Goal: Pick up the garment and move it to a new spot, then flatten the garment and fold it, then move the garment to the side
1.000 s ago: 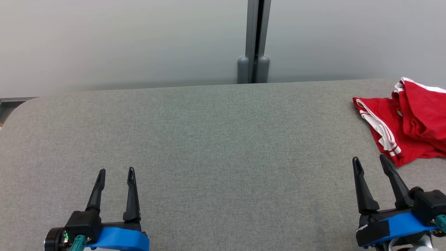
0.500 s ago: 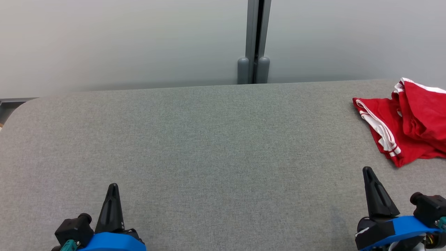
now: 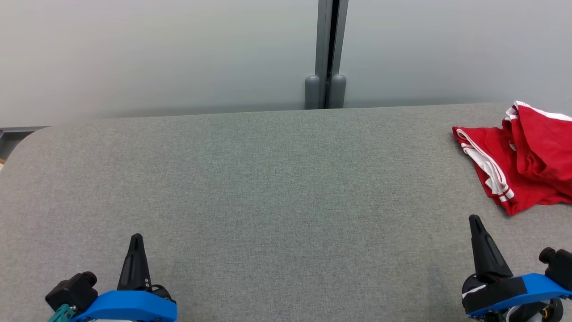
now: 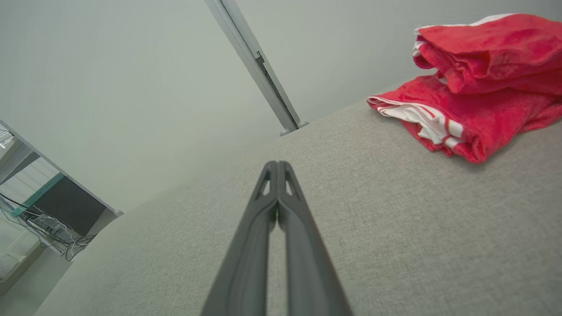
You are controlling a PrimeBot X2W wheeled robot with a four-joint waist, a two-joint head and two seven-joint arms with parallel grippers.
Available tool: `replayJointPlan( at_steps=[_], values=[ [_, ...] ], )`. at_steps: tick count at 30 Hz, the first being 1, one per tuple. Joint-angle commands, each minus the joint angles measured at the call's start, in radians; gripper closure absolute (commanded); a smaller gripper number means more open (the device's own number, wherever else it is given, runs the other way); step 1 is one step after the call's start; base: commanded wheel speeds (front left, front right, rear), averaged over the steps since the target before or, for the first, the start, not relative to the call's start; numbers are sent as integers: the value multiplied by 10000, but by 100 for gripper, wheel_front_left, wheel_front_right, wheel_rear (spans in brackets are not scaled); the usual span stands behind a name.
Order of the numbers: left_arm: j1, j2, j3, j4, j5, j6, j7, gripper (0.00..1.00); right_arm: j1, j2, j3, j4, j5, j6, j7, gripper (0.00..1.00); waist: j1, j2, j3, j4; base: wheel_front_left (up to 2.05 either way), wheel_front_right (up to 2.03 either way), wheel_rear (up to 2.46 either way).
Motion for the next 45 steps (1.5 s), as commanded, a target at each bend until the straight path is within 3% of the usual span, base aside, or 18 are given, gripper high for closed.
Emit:
replayJointPlan(
  at_steps=[1, 45],
  values=[
    [-319, 19, 112, -157, -398, -81, 78, 100, -263, 4, -65, -73, 416, 2, 54, 100, 0, 0, -4, 3, 0, 0, 0],
    [-814, -107, 867, -120, -6026, -574, 1528, 100, -696, 214, -389, 477, 5974, 1, 1135, 100, 0, 0, -139, 45, 0, 0, 0]
  ],
)
